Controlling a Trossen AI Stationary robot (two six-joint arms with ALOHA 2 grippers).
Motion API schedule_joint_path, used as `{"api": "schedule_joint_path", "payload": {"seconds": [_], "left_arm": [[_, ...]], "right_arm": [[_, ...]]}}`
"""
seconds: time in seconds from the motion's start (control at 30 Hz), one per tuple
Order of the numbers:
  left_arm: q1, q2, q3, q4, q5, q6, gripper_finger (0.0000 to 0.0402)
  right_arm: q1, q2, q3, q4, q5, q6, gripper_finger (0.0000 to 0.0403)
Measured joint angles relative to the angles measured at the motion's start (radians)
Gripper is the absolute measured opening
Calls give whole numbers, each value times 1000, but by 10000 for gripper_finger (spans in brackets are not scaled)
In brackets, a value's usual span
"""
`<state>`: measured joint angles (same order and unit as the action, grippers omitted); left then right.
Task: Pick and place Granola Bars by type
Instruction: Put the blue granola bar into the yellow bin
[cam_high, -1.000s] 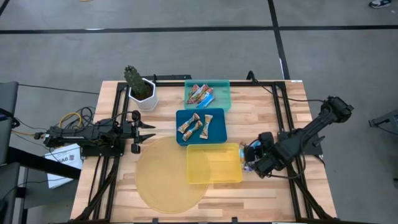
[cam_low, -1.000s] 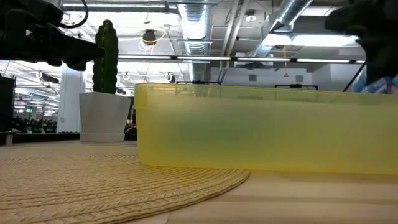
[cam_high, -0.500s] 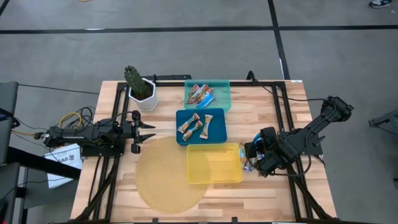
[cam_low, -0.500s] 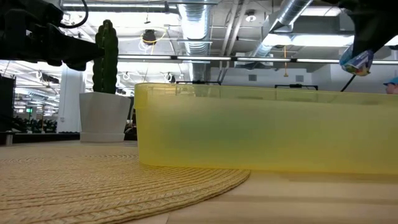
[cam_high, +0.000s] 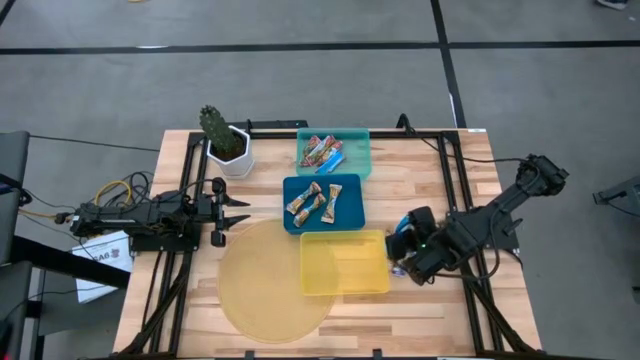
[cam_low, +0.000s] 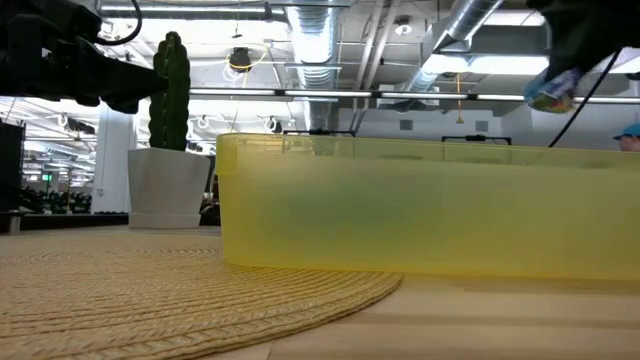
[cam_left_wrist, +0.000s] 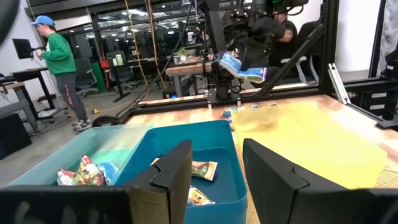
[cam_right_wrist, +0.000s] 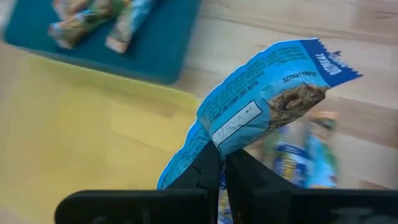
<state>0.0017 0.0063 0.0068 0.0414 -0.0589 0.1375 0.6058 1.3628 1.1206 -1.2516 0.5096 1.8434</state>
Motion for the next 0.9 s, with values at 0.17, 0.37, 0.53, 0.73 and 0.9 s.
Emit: {"api": "schedule_joint_path", "payload": {"seconds": [0.17, 0.37, 0.53, 0.73, 0.9], "left_arm": [[0, 0, 0, 0, 0, -9, 137], [0, 0, 0, 0, 0, -6, 137], [0, 0, 0, 0, 0, -5, 137], [0, 0, 0, 0, 0, 4, 137], [0, 0, 0, 0, 0, -4, 137]], "right_arm": [[-36, 0, 0, 168, 36, -144, 1], [-87, 0, 0, 368, 42, -328, 1], [-134, 0, 0, 519, 39, -480, 1], [-186, 0, 0, 662, 12, -632, 1], [-216, 0, 0, 733, -14, -693, 1]]}}
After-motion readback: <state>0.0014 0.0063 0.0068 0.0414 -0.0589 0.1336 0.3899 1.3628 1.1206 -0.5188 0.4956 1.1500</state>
